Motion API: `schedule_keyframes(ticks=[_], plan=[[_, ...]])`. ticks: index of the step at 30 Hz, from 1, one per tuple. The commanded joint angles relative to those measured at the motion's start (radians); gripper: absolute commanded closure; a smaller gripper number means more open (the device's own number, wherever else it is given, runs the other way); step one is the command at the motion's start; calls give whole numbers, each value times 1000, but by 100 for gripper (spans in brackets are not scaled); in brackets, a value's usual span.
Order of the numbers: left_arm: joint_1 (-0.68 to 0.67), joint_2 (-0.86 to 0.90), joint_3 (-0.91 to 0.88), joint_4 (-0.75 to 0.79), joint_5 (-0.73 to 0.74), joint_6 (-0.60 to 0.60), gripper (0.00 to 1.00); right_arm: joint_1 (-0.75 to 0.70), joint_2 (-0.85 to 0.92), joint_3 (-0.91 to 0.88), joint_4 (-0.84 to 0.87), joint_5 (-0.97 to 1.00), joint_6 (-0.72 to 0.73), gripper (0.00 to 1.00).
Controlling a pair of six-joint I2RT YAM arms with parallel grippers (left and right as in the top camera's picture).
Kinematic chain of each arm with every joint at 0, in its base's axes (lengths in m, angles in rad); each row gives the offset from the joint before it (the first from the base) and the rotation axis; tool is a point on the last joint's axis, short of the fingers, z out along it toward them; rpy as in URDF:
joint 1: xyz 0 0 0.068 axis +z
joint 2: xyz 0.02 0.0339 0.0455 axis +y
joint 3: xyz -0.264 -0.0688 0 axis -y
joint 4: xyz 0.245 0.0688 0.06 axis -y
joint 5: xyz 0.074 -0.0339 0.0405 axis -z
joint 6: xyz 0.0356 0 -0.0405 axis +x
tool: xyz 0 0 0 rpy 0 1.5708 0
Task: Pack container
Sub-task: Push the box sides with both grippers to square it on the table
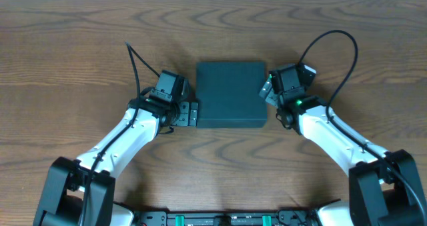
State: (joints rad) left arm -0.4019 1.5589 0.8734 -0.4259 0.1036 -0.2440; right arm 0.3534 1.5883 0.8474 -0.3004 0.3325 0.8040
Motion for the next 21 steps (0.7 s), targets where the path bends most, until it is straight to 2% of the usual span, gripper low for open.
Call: schedule_keyframes(ticks=[1, 7, 21], plan=[[-23, -36, 16, 30, 62, -24, 5, 108, 29, -9, -12, -191, -14, 1], [-23, -36, 16, 30, -7, 6, 5, 162, 29, -9, -33, -184, 42, 1], [40, -36, 16, 38, -29, 55, 5, 179, 29, -9, -66, -205, 63, 1]])
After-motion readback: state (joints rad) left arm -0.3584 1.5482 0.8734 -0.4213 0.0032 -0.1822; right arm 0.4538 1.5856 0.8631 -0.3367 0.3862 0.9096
